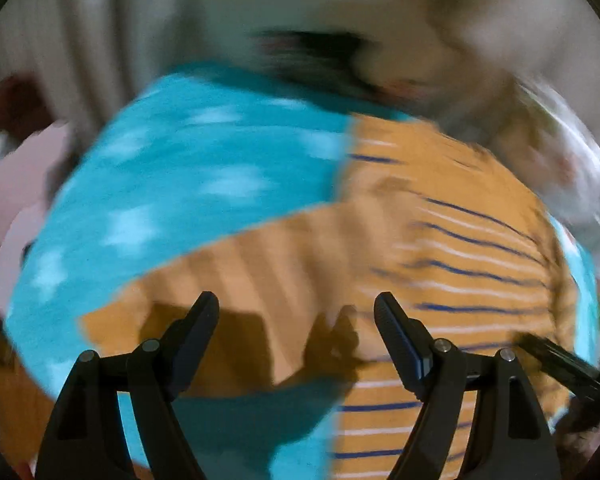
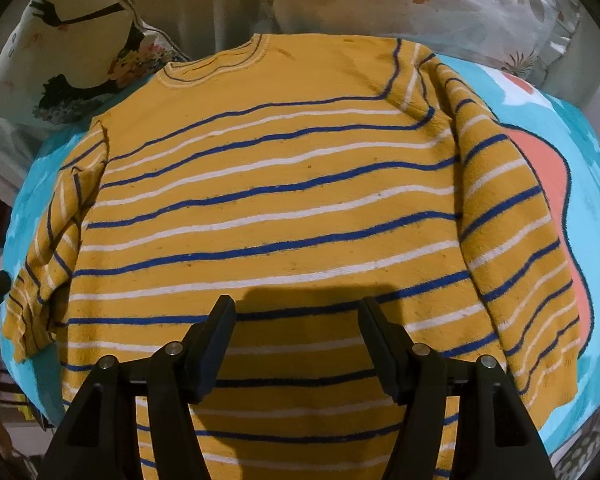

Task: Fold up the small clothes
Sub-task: 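Grasp the sleeve cuff nearest the left tool and lift it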

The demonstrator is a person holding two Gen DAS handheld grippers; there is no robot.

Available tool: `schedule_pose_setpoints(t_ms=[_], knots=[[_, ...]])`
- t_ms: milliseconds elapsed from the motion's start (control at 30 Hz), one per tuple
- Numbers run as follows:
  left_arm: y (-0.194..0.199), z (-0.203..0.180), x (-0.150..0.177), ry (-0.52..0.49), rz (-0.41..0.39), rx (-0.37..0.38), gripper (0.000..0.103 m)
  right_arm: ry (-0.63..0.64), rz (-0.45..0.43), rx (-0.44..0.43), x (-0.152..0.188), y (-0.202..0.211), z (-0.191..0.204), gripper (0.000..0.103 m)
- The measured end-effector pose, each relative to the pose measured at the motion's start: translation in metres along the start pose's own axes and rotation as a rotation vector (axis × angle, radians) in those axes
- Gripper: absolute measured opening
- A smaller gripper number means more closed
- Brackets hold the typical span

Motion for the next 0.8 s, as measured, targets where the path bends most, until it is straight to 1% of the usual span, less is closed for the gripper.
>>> schedule_pose_setpoints(t_ms=[67,100,200,300,400,500,533,567,600,633,667,700,767,800], knots=[[-0.006,0.047,0.019,0.107,0.044,-0.060,0.079,0.001,0.006,-0.003,0.000,-0.002,0.001,0.069],[-0.009,0.071,0.030,0.172,0.057,-0.070,0.079,0.003,0.009,-0.004,0.000,-0.003,0.002,0.069],[-0.013,0.115,0.055,0.291,0.072,-0.069,0.079,0.014,0.012,-0.006,0.001,-0.003,0.003,0.069],[-0.017,0.124,0.064,0.310,0.056,-0.027,0.079,0.030,0.021,-0.009,0.004,-0.004,0.008,0.069],[-0.027,0.113,0.064,0.289,0.043,0.045,0.079,0.051,0.026,-0.014,0.008,-0.005,0.014,0.069],[-0.030,0.103,0.059,0.245,0.025,0.019,0.080,0.070,0.024,-0.019,0.011,-0.004,0.020,0.069],[-0.031,0.101,0.058,0.240,0.026,0.005,0.075,0.074,0.024,-0.020,0.011,-0.004,0.021,0.069],[-0.031,0.098,0.055,0.233,0.023,0.000,0.064,0.077,0.023,-0.020,0.012,-0.004,0.023,0.069],[-0.032,0.095,0.053,0.223,0.023,0.003,0.027,0.081,0.021,-0.017,0.012,-0.003,0.023,0.069],[-0.034,0.093,0.051,0.219,0.029,0.022,0.008,0.082,0.020,-0.017,0.012,-0.003,0.023,0.069],[-0.034,0.091,0.050,0.231,0.029,0.053,0.008,0.081,0.019,-0.016,0.011,-0.003,0.023,0.069],[-0.032,0.094,0.050,0.237,0.024,0.053,0.008,0.080,0.017,-0.015,0.011,-0.003,0.024,0.069],[-0.029,0.103,0.048,0.240,0.030,0.038,0.008,0.080,0.015,-0.014,0.011,-0.002,0.024,0.069],[-0.026,0.113,0.045,0.249,0.033,0.010,0.008,0.083,0.014,-0.014,0.011,-0.002,0.024,0.069]])
Point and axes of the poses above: each gripper's, at about its wrist camera, not at the fingertips, and y roughly against the way its jaws point, z to its left, x to its underside, the point moved 6 cm from there along -y, roughly the way its jaws point, and after that the axes turned 15 degrees about -y, right-handed, at the moved point
